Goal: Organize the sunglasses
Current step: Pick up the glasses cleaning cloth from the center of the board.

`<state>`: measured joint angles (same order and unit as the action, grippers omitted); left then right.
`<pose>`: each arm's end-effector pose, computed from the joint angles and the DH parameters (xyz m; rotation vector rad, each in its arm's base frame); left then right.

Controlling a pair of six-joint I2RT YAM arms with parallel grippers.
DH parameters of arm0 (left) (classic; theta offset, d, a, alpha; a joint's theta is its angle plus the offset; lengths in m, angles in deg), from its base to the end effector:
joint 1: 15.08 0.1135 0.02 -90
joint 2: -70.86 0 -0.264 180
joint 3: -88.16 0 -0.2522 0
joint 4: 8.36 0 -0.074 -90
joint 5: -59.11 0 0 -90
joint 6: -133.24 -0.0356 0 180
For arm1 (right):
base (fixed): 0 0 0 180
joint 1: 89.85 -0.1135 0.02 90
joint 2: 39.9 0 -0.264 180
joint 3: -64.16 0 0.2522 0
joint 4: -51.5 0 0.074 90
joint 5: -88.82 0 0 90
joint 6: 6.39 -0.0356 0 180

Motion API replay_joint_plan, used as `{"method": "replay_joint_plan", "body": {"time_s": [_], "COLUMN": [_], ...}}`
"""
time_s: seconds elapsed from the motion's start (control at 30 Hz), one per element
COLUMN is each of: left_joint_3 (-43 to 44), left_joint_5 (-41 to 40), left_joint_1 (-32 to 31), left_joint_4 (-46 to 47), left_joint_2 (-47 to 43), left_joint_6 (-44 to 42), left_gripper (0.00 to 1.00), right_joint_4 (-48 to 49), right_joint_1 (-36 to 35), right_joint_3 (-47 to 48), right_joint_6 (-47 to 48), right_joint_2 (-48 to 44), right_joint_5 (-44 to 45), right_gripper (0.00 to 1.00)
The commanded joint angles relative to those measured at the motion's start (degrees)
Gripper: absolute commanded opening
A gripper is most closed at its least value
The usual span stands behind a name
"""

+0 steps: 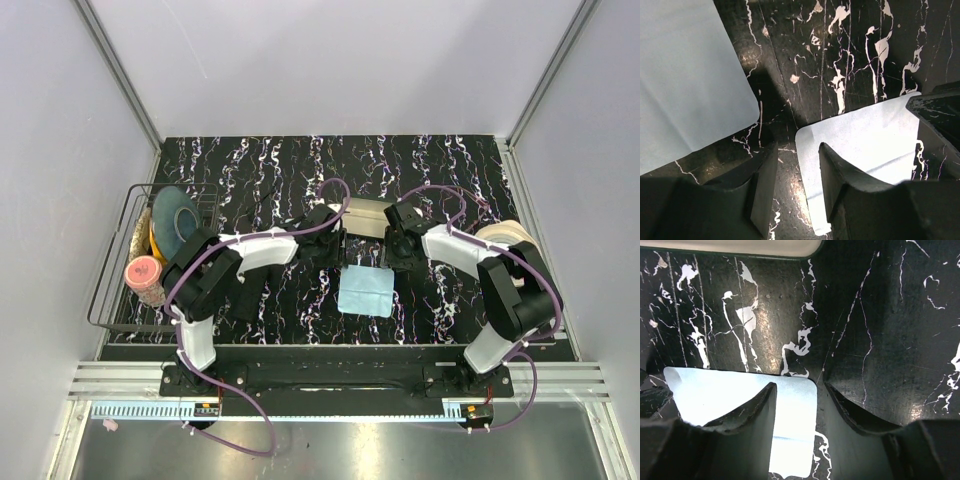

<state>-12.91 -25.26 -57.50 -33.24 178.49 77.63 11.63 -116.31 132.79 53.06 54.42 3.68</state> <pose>0.2827 -0.2631 0.1559 0.2266 2.6207 -0.6389 0.2811 0.1365 0.1678 0.1221 2.7187 0.1798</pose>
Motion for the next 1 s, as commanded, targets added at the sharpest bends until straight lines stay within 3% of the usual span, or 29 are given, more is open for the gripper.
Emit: {"method": "replay_joint_plan", "body": {"time_s": [0.0,0.5,0.97], "left_joint_3": [2.42,2.77,3.30], "left_joint_5": [-1.59,-0.88,-1.50], "left_joint_1": [-0.65,-1.53,-1.71], "left_joint_4": [0.48,0.22,-1.28], "left_joint_2": [1.17,3.37,5.04], "left_joint_6": [-0.20,0.50,0.76], "left_gripper": [0.43,0.42,0.35], "right_joint_4": [1.85,2.99,3.17], "right_joint_1": [0.18,0.27,0.18], "right_joint_3": [-0.82,-2.22,-2.58], "right_joint_6": [-0.83,-1.36,-1.27], "right_joint_2": [0.68,1.48,1.39], "right_joint_5": [0.32,-0.12,-0.03], "right_gripper": [0.47,0.29,0.25]}}
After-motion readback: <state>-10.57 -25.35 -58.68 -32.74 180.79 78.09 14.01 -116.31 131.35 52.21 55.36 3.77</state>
